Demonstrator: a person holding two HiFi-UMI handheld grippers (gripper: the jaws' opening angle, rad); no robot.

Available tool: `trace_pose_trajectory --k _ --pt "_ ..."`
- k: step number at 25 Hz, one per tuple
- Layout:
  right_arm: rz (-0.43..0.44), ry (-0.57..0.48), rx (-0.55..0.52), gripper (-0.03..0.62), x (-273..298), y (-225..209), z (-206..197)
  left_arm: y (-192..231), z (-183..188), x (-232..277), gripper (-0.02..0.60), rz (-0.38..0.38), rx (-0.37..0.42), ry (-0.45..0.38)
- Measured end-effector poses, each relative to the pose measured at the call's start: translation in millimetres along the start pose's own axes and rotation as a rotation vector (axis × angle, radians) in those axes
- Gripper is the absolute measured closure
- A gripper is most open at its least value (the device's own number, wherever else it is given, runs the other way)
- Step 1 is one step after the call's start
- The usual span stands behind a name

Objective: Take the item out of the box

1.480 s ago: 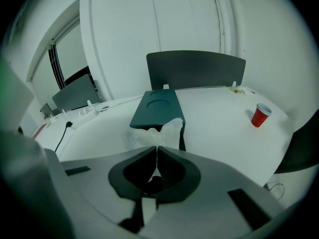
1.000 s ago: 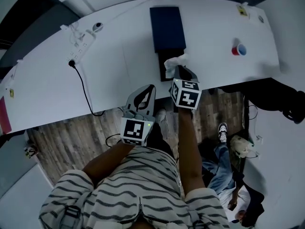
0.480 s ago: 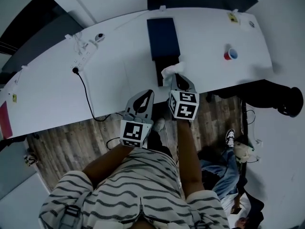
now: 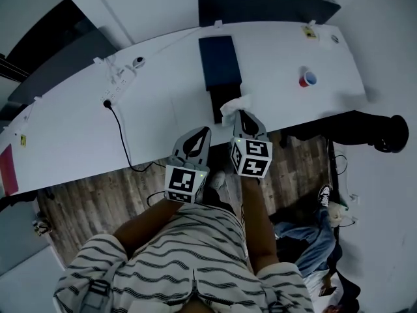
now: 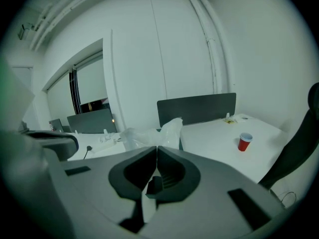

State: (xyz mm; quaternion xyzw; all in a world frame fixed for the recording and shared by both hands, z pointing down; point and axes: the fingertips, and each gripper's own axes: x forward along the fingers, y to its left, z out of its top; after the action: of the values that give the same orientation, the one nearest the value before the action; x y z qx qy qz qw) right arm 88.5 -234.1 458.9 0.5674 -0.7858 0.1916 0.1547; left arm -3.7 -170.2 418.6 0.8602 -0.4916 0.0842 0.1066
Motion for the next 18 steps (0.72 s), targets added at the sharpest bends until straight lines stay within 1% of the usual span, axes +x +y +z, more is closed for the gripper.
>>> trace_pose_trajectory --k 18 --pt "0.016 -0.228 -0.002 0.572 -63 22 34 -11 27 -21 0.558 -0.031 0.042 -0.060"
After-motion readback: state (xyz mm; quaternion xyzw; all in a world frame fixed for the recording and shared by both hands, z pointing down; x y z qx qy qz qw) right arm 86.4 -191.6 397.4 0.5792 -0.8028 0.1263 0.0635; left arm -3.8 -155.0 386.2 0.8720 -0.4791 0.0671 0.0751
